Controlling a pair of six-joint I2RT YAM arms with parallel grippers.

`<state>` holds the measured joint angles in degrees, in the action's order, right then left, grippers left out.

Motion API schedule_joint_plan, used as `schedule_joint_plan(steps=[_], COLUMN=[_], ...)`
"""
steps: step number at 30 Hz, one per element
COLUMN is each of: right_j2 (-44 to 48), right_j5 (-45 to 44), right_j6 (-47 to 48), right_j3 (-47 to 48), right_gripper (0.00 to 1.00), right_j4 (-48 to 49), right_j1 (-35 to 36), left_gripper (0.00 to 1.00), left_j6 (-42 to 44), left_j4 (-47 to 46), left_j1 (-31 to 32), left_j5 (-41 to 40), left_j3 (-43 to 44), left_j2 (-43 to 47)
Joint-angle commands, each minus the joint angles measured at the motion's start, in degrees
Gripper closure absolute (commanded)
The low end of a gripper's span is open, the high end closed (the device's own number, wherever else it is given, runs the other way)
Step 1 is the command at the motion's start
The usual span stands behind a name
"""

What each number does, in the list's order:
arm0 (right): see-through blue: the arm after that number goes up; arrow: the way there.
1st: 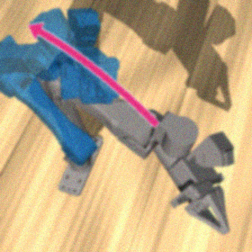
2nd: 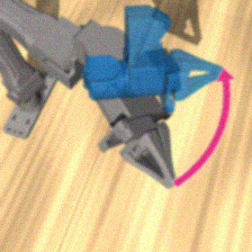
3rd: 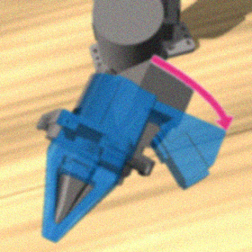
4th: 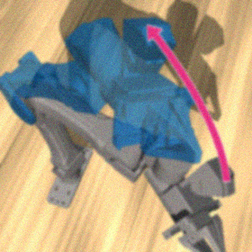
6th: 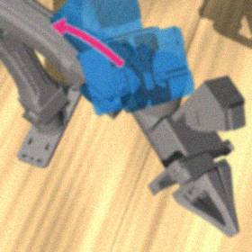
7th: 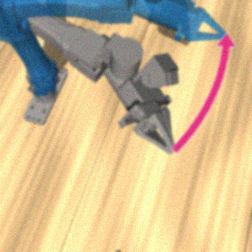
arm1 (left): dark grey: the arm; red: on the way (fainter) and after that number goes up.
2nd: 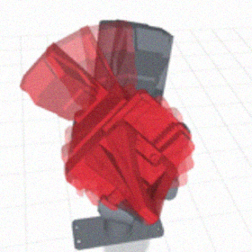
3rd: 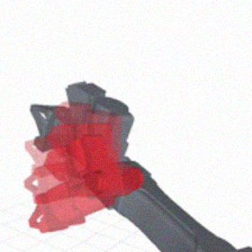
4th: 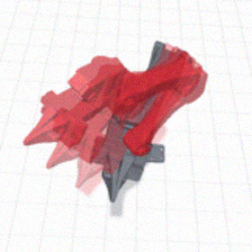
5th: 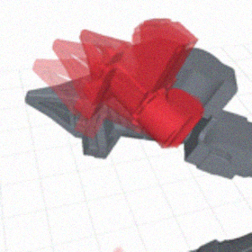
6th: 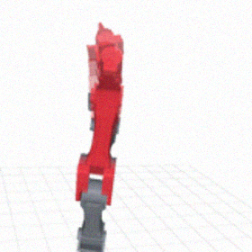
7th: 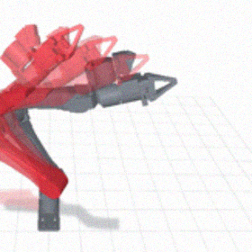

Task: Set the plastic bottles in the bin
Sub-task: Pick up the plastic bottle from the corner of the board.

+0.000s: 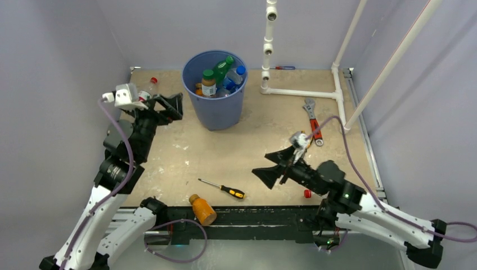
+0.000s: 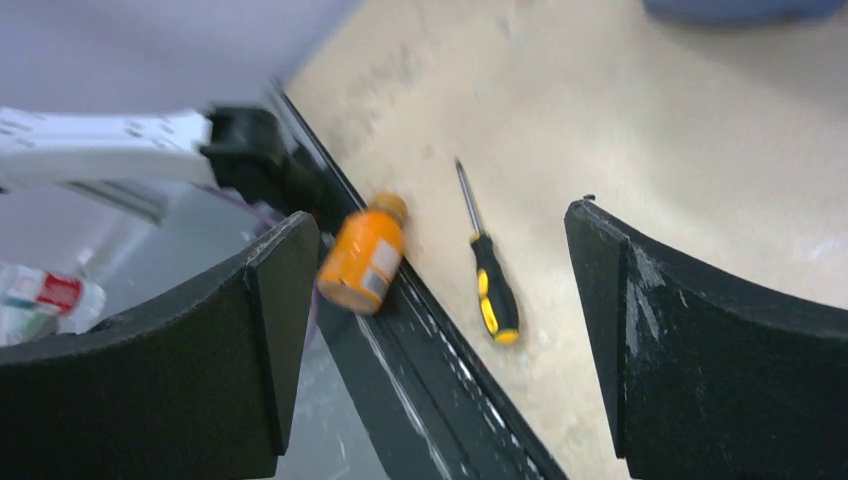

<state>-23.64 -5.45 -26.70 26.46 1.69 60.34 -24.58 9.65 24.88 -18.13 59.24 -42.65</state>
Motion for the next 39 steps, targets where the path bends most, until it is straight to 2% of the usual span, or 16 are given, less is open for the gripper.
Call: schedule_joint_plan(steps=[1,4,8,11,14,18,24,30,36,39], right_j2=[-12.5,-20.6,-35.4,-44.1,-48.6,-53.1,-65.8,-73.1,-76.2,-76.2], right_j5=[5.2,5.1,-3.1,-4.7,-4.3,-1.2,-0.3,-0.2,0.7,1.8], right_j6=[1.6,1.1,0.3,-3.1,-7.3,-12.3,-13.8,-13.9,-13.2,-13.1], right_j3=[1.7,2.1,7.5,11.9,15.3,19.7,30.9,35.2,37.2,36.5], right_gripper=[0.11,0.12,0.09,0.06,0.02,0.01,0.01,0.08,0.18,0.2], right_j4=[0.9,4.2,4.3,3.8,3.7,4.5,-3.2,-6.3,-6.8,-6.4], right_j1=[0.3,5.3,16.1,18.9,19.7,19.8,20.3,20.3,20.3,20.3], left_gripper=[0.01,0.01,0.01,0.01,0.01,0.01,0.01,0.01,0.01,0.01], left_j6=[-1.5,-1.6,-1.9,-1.9,-1.9,-2.0,-2.7,-2.8,-2.7,-2.5], left_j4=[9.4,12.1,13.8,14.0,13.9,13.6,13.6,13.8,13.9,14.0], left_j1=[0.1,0.1,0.1,0.1,0.1,0.1,0.0,0.0,0.0,0.0], left_j5=[-2.6,-4.2,-5.2,-6.4,-7.7,-8.1,-7.7,-7.5,-6.9,-6.7], left_j3=[-6.7,-9.9,-13.0,-15.2,-17.2,-18.3,-18.7,-18.7,-18.7,-18.6], left_j2=[4.8,8.5,12.4,14.2,15.7,17.2,17.8,17.9,17.6,17.6])
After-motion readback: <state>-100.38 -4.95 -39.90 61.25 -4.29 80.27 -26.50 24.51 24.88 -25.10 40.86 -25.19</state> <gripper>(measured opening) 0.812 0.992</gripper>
